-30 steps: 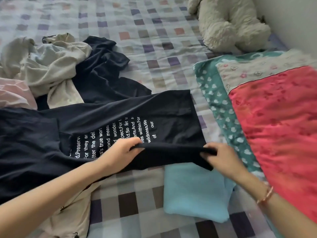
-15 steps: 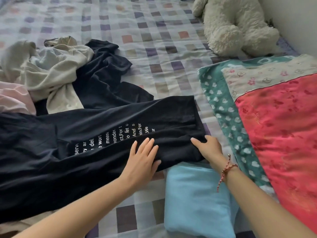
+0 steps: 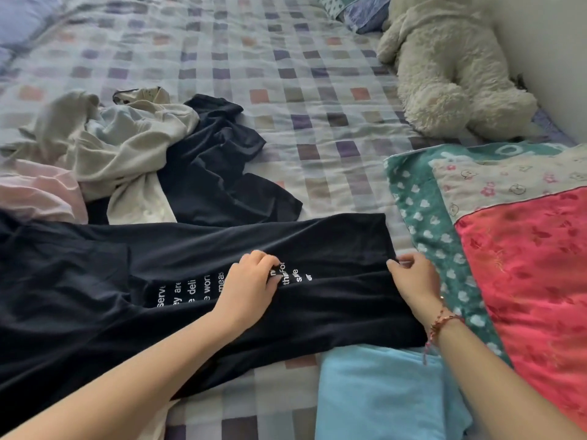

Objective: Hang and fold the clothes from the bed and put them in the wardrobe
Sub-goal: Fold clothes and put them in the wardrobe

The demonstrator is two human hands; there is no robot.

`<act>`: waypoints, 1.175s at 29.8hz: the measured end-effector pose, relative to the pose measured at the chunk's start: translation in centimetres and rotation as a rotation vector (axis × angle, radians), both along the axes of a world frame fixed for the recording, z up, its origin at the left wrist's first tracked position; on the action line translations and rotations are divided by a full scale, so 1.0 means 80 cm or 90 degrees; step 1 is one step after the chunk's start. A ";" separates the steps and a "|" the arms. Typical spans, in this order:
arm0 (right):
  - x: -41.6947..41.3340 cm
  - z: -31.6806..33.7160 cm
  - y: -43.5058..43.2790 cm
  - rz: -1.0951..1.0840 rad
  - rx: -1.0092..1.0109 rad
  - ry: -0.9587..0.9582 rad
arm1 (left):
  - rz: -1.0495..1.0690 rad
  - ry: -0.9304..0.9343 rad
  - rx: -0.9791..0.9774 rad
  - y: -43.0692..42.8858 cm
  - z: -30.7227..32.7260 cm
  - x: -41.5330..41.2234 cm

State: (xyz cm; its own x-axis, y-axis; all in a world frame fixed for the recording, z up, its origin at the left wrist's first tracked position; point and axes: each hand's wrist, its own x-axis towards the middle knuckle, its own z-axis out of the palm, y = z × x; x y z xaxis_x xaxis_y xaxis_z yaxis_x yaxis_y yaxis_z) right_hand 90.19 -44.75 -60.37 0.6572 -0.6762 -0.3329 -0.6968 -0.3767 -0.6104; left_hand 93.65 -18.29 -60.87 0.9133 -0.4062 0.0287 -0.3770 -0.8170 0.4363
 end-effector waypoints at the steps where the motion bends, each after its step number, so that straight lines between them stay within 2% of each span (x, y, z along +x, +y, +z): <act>1: 0.010 -0.001 0.007 -0.012 0.044 -0.011 | 0.025 0.001 0.024 -0.008 0.003 0.008; 5: 0.063 -0.010 0.012 -0.081 0.201 -0.002 | 0.089 0.001 0.161 -0.037 -0.001 0.041; 8: 0.086 -0.015 0.005 -0.074 0.224 0.016 | 0.100 -0.015 0.197 -0.045 -0.007 0.056; 10: 0.097 -0.021 -0.004 -0.079 0.190 0.046 | 0.046 -0.064 0.201 -0.049 -0.020 0.067; 12: 0.100 -0.022 -0.010 -0.079 0.167 0.103 | 0.018 -0.029 0.173 -0.050 -0.023 0.067; 14: 0.099 -0.020 -0.014 -0.064 0.178 0.130 | 0.054 0.010 0.096 -0.050 -0.026 0.067; 16: 0.096 -0.017 -0.021 -0.042 0.214 0.127 | 0.068 -0.007 0.022 -0.047 -0.030 0.065; 18: 0.092 -0.013 -0.025 -0.016 0.230 0.077 | 0.007 -0.063 -0.018 -0.045 -0.031 0.063; 19: 0.090 -0.013 -0.028 -0.013 0.203 0.032 | -0.032 -0.099 -0.011 -0.043 -0.033 0.064; 21: 0.085 -0.008 -0.030 0.011 0.069 0.003 | -0.082 -0.143 0.023 -0.040 -0.038 0.065; 23: 0.079 -0.001 -0.029 0.054 -0.041 -0.015 | -0.088 -0.142 0.040 -0.040 -0.041 0.065; 25: 0.075 0.006 -0.026 0.084 -0.105 -0.040 | -0.072 -0.127 0.049 -0.039 -0.046 0.063; 27: 0.076 0.012 -0.028 0.058 -0.110 -0.072 | -0.067 -0.132 0.050 -0.041 -0.047 0.061; 29: 0.079 0.018 -0.032 0.007 0.037 -0.148 | -0.068 -0.139 0.047 -0.042 -0.046 0.059; 32: 0.080 0.033 -0.033 -0.030 0.411 -0.246 | -0.083 -0.107 0.070 -0.039 -0.042 0.056; 33: 0.079 0.035 -0.035 -0.038 0.473 -0.248 | -0.098 -0.112 0.078 -0.037 -0.042 0.057; 35: 0.076 0.034 -0.038 -0.040 0.492 -0.213 | -0.134 -0.153 0.096 -0.035 -0.044 0.057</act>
State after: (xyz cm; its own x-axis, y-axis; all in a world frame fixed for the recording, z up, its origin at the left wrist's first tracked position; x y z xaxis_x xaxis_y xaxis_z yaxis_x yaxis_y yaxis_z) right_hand 96.30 -47.81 -57.68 0.7725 -0.3768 -0.5111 -0.4390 0.2647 -0.8586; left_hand 98.20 -21.06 -64.37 0.7839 -0.6005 0.1580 -0.6209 -0.7591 0.1955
